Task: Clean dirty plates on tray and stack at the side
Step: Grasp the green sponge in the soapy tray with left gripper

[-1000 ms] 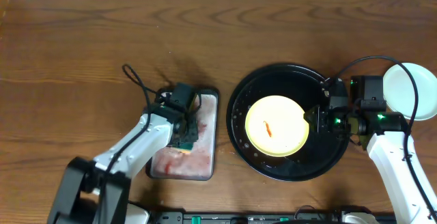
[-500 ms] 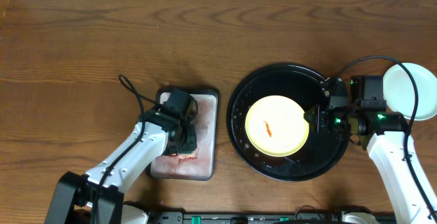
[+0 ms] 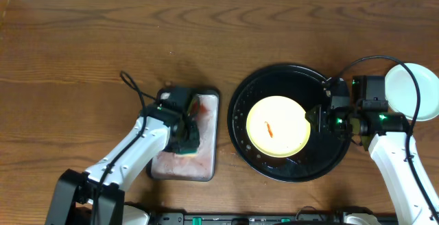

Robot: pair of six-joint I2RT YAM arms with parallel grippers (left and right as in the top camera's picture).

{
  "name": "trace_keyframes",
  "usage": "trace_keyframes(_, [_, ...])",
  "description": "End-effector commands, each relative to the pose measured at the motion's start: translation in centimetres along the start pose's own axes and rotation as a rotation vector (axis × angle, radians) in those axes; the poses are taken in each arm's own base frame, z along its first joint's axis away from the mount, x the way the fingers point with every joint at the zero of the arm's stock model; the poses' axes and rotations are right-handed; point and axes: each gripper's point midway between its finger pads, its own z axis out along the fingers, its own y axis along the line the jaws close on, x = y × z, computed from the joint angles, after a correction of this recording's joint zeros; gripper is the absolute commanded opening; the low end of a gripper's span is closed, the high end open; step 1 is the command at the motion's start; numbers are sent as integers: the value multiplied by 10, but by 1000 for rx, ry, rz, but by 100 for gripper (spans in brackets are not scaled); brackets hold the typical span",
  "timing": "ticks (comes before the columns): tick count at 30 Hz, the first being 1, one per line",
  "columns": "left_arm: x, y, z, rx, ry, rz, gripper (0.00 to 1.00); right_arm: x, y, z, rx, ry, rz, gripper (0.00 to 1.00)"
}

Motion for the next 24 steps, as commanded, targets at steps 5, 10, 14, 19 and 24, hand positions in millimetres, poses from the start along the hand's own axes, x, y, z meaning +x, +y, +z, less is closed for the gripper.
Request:
trace_keyframes(5, [-20,13,3,-88,-91,15,56,-4,1,-3,-3,-14,-19,25])
trace_keyframes(10, [-7,25,30,-121,-43,-34,56,-4,1,-3,-2,-14,-19,25])
trace_keyframes(14, [-1,21,49,-98,10,-62,31,-4,-2,-3,18,-15,-18,27])
trace_keyframes(19, [-4,12,47,-61,18,-60,7,-4,-22,-3,130,-16,-16,31])
trace_keyframes(24, [-18,0,18,-39,-19,-38,7,2,-33,7,162,-5,14,33])
